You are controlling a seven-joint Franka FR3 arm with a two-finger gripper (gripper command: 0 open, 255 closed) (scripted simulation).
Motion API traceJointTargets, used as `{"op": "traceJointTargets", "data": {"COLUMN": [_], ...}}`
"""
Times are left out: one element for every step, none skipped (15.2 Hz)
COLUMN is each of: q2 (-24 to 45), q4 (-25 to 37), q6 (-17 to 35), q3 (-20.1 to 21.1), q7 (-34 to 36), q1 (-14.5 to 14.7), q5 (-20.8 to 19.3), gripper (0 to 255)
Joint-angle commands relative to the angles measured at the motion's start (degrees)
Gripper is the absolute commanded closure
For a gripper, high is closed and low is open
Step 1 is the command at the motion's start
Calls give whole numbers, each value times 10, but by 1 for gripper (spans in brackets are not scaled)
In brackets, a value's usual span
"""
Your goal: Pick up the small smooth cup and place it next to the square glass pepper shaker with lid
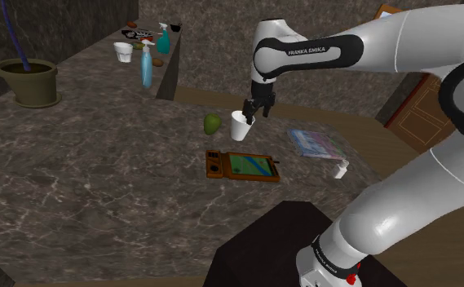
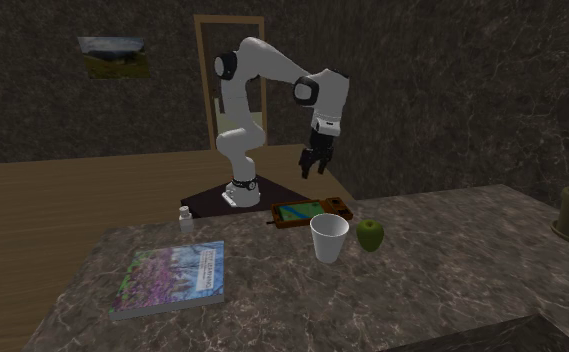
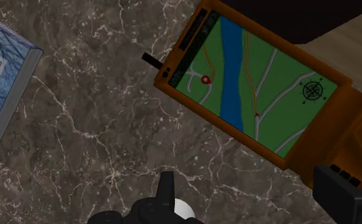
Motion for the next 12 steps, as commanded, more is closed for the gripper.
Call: {"op": "traceJointTargets", "data": {"q2": [47, 69, 91, 113, 135, 157, 180, 202, 225, 248, 271, 288], "q4": [33, 48, 65, 82, 100, 119, 139, 160, 181, 204, 227, 245], "q6": [14, 20, 26, 30, 34, 38, 40, 42, 43, 44, 43, 43], "q3": [-1, -1, -2, -2, -3, -3, -4, -5, -5, -6, -7, -7], "q7": [-3, -5, -7, -9, -11, -13, -15, -18, -20, -22, -25, -27], "q1": [-2, -2, -3, -4, -4, -5, -5, -5, -5, -5, -5, -5], "q5": [-9, -13, -17, -21, -25, -29, -33, -37, -41, -44, -47, -50], "gripper": [0, 0, 0, 0, 0, 0, 0, 0, 0, 0, 0, 0]}}
